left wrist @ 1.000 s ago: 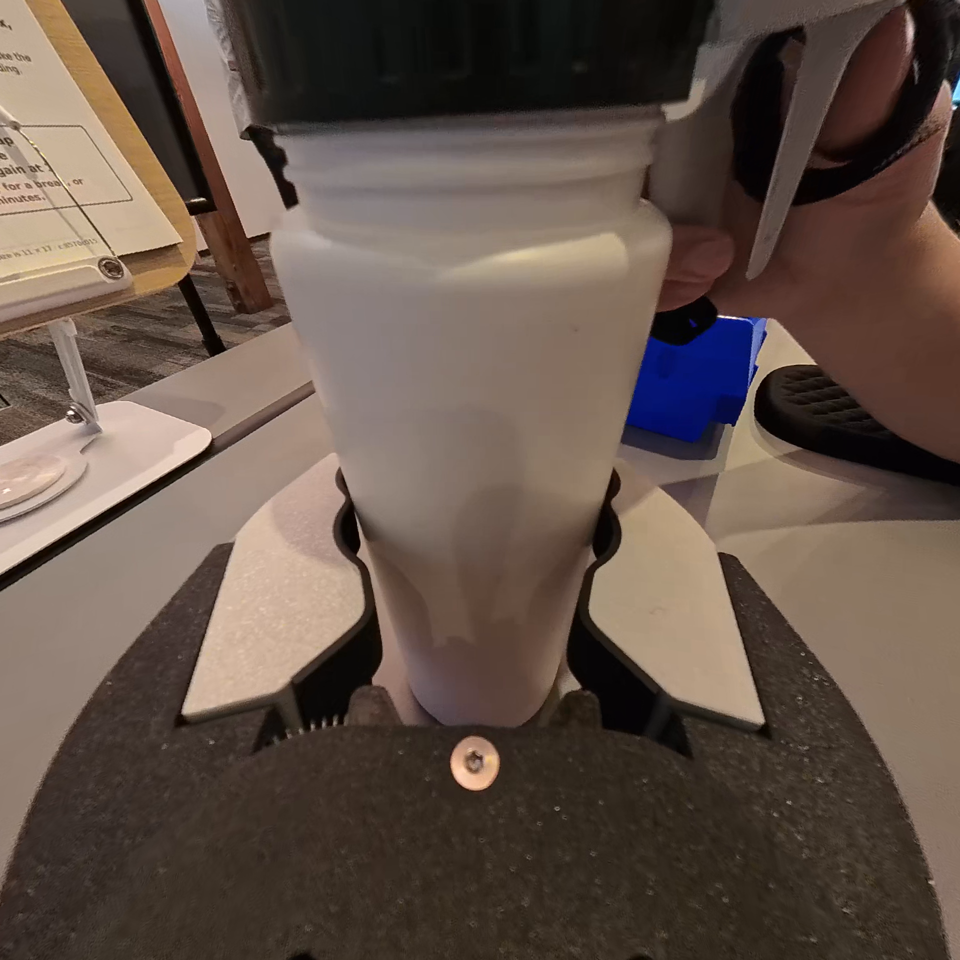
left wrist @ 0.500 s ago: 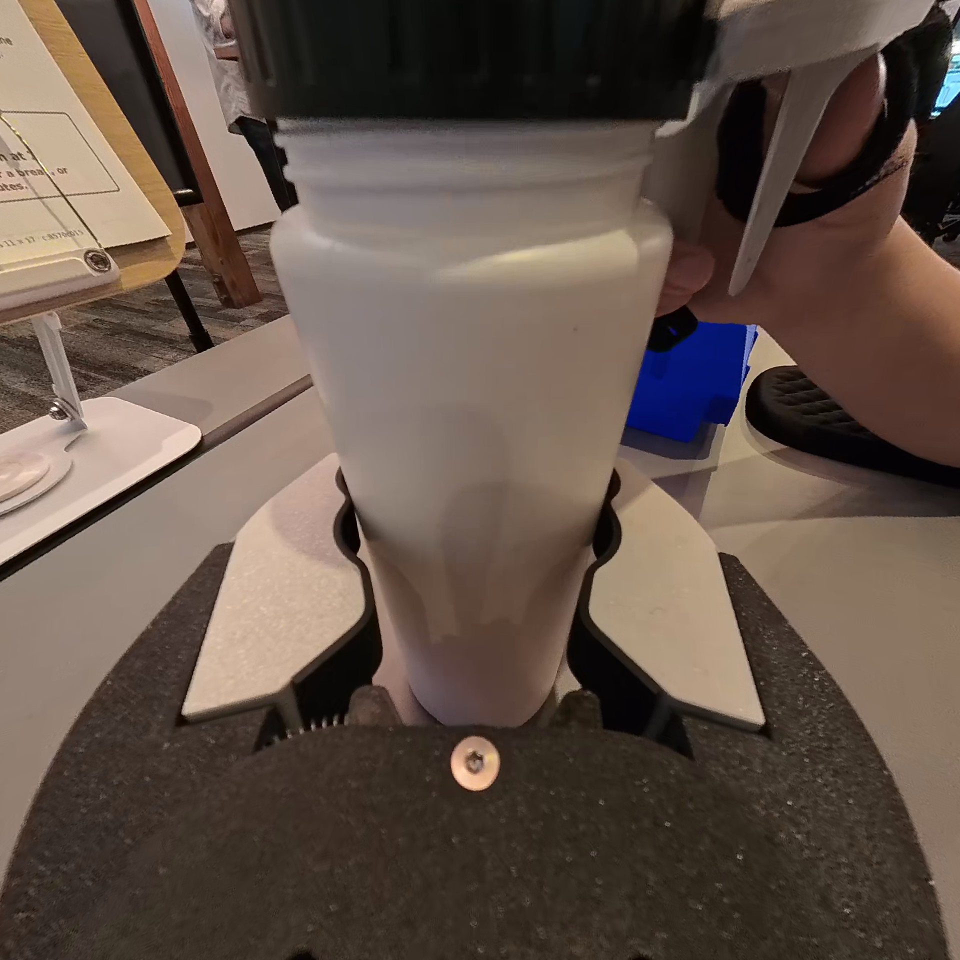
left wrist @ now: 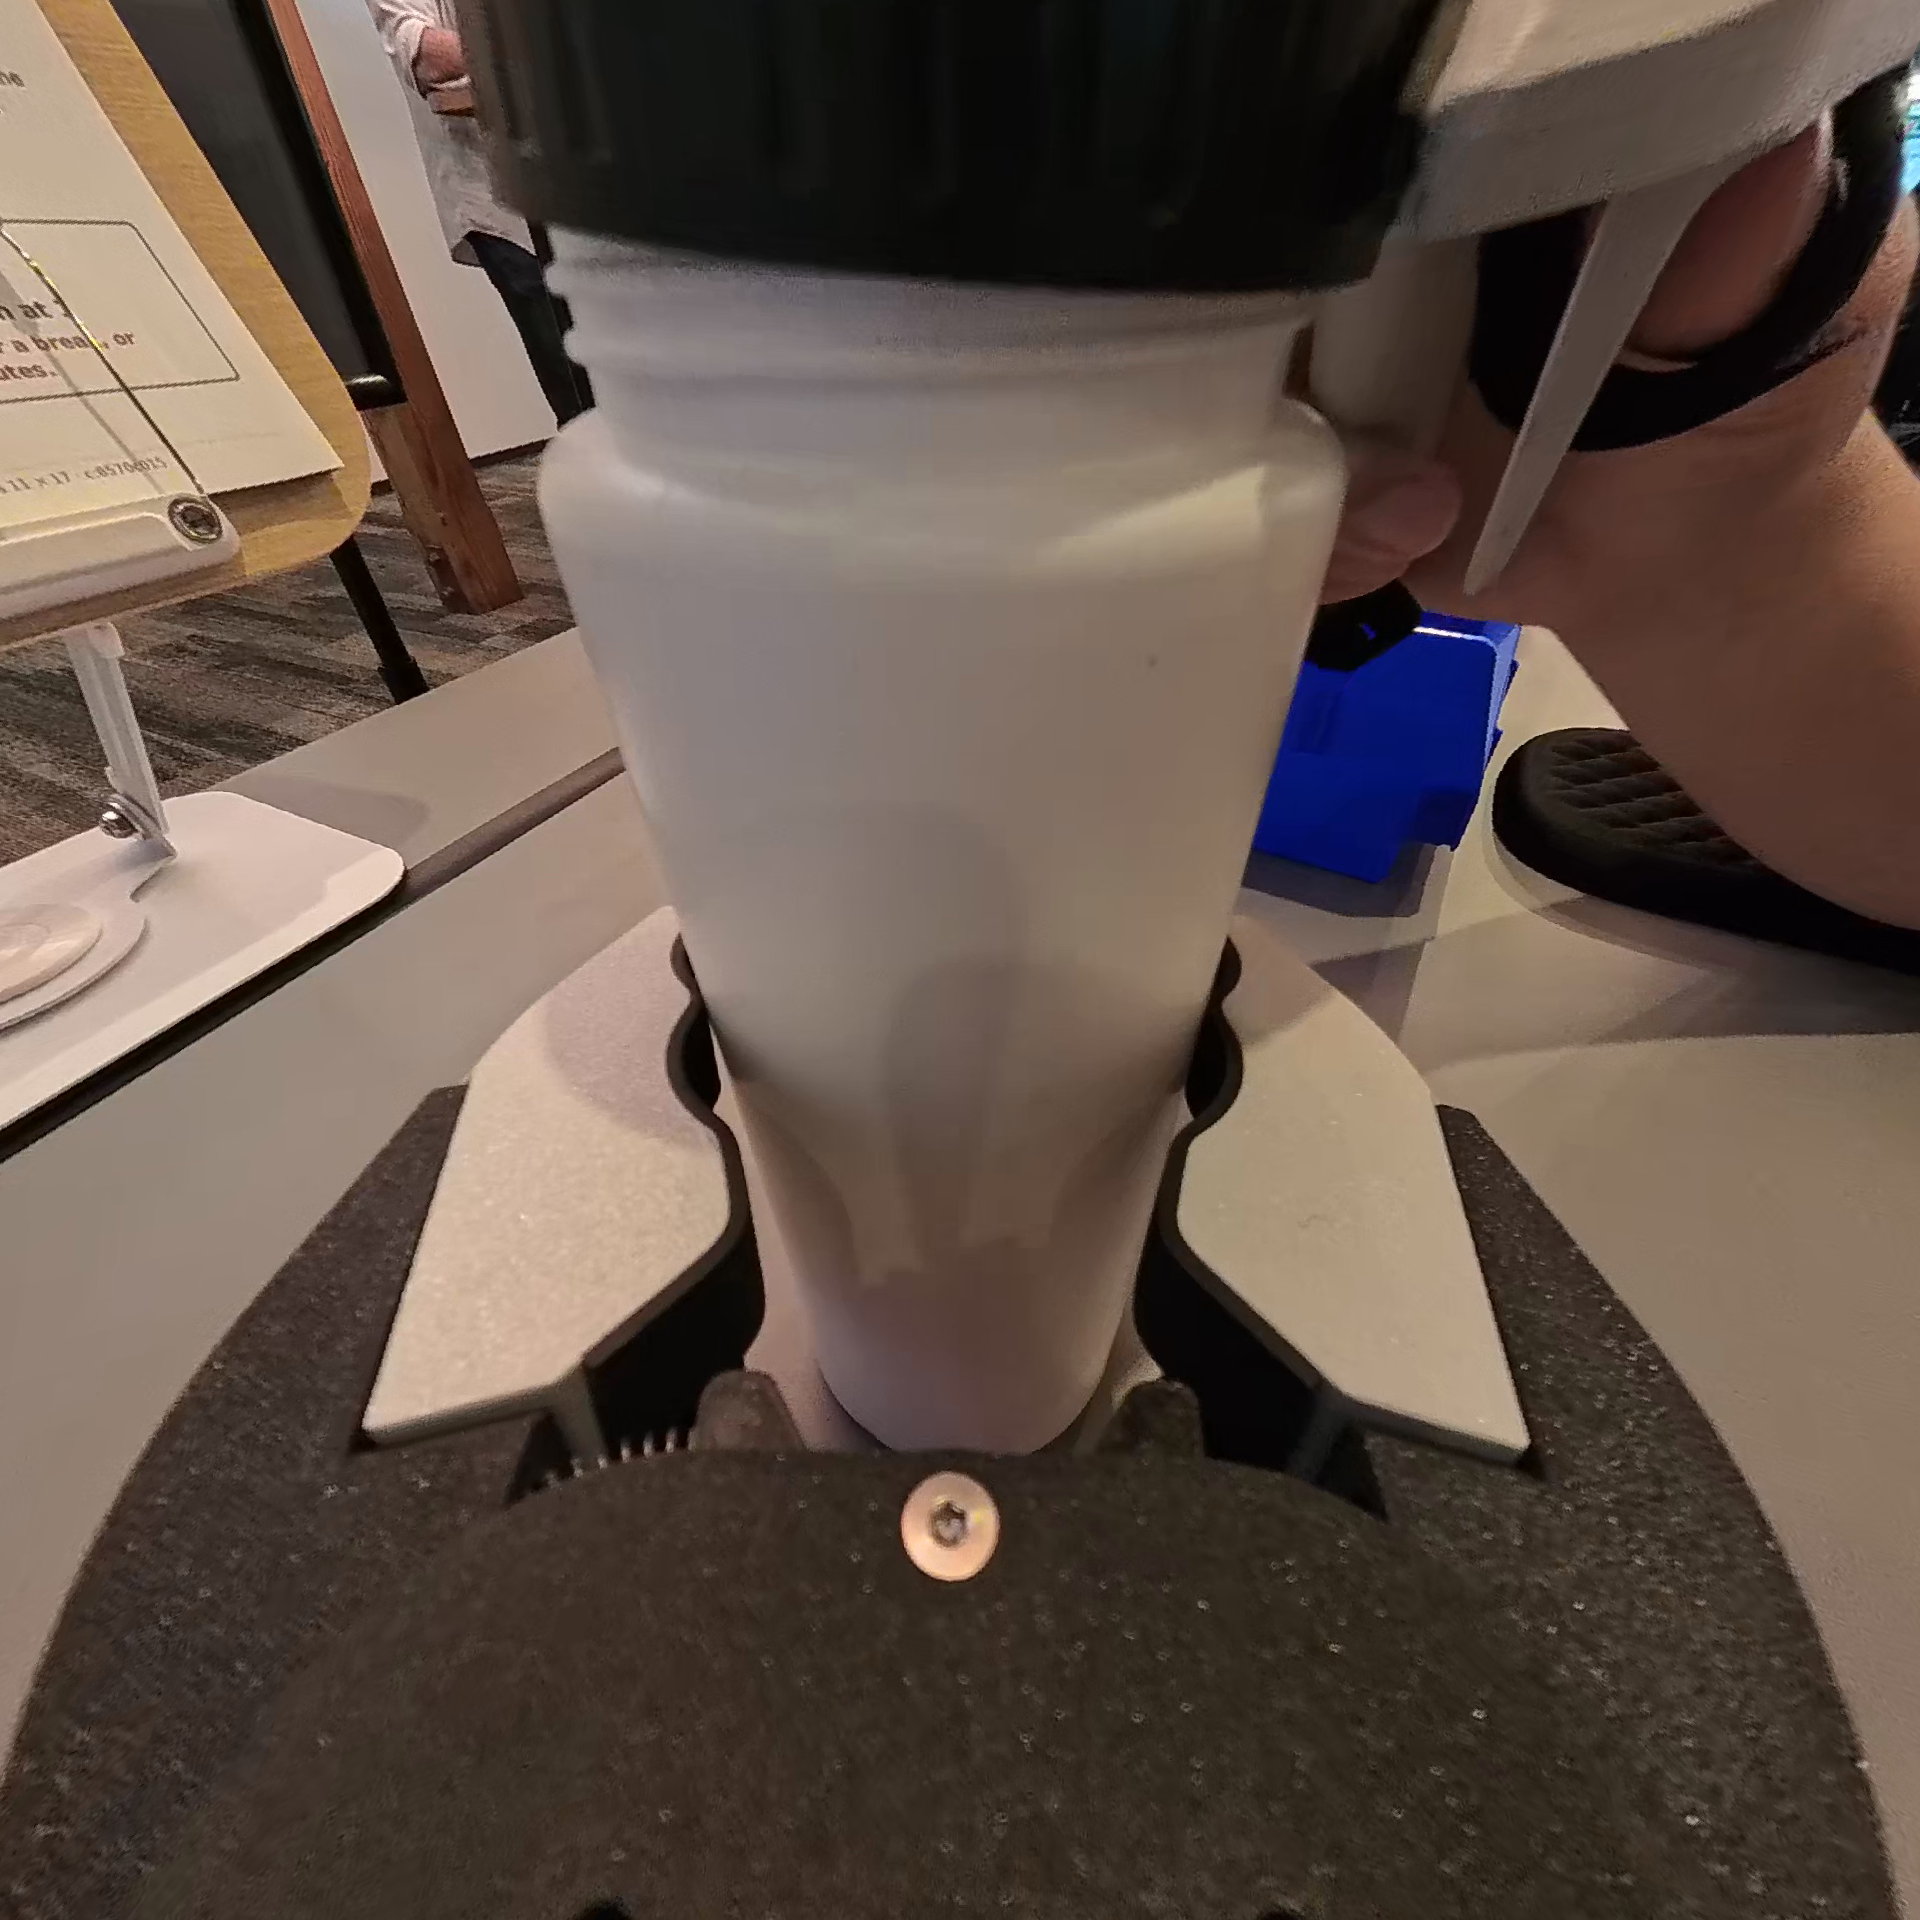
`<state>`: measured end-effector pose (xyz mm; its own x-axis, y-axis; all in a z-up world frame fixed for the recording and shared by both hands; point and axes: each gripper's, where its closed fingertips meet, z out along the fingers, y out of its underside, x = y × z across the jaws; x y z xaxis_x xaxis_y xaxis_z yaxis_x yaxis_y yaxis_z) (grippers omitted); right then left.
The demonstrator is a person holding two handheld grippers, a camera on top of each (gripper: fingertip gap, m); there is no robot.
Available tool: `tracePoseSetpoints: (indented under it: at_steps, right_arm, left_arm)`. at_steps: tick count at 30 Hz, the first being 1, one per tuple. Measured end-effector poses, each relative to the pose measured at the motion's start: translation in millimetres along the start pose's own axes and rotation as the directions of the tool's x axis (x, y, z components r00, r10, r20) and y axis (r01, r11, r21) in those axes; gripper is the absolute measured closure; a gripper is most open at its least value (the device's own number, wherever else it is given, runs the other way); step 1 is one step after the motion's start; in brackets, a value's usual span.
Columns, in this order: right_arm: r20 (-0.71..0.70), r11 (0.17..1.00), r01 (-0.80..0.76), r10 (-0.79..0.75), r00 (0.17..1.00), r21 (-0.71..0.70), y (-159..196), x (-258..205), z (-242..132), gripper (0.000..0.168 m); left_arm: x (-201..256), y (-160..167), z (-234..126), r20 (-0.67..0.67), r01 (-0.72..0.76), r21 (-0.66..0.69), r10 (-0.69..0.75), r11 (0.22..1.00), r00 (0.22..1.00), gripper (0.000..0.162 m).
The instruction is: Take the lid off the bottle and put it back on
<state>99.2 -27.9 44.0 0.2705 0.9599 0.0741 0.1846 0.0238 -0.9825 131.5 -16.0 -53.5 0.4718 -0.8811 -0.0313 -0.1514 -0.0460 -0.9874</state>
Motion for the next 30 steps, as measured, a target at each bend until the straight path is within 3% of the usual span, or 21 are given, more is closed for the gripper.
tracePoseSetpoints:
  at_steps: [15, 28, 30]
  right_arm:
    - [0.012, 0.999, -0.019, 0.019, 1.0, -0.038, 2.4, -0.5, -2.8, 0.099]
    - [0.033, 0.979, 0.016, -0.009, 0.999, -0.205, 11.1, -2.5, -21.1, 0.105]
    - [0.011, 0.983, 0.023, -0.021, 1.0, -0.181, 6.7, 0.4, -22.0, 0.105]
  left_arm:
    - [-0.5, 0.1, -0.5, 0.0, 0.002, 0.001, -0.002, 1.0, 1.0, 0.072]
    - [-3.2, 0.4, -1.7, 0.003, 0.006, -0.002, -0.006, 1.0, 1.0, 0.072]
    - [-3.1, 0.3, -1.5, 0.002, 0.007, -0.001, -0.007, 1.0, 1.0, 0.072]
